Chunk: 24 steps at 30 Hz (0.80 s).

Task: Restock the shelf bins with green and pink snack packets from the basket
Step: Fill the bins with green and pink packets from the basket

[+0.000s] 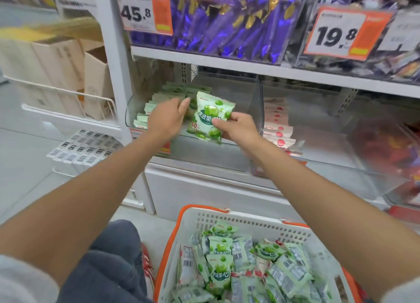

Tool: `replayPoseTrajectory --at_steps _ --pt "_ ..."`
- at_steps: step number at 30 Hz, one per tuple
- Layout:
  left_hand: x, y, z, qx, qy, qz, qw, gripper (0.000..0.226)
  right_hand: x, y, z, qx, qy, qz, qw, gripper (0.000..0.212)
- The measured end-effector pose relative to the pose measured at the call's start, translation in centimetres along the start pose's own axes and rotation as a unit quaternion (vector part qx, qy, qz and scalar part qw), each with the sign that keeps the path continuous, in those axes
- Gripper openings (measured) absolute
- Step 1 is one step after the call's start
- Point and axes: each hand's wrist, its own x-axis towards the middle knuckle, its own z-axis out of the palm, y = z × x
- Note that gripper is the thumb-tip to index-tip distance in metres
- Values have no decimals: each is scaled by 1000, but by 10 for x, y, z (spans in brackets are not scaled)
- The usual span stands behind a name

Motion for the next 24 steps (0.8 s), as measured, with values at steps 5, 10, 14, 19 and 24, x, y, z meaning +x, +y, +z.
replayPoseTrajectory --at_steps 5,10,14,19,24 --pt "39 -54 10 193 -98 -40 975 55 99 20 29 -115 85 18 990 23" --pt "38 -63 21 167 -65 -15 984 52 159 40 59 -179 86 44 979 37" --pt "38 -68 24 142 -32 -3 989 50 179 48 69 -243 128 30 961 53" --pt "37 -68 24 131 -18 3 991 50 181 46 75 -275 121 37 953 68" --pt "38 -70 26 138 -12 10 990 50 175 50 67 -233 105 53 965 53"
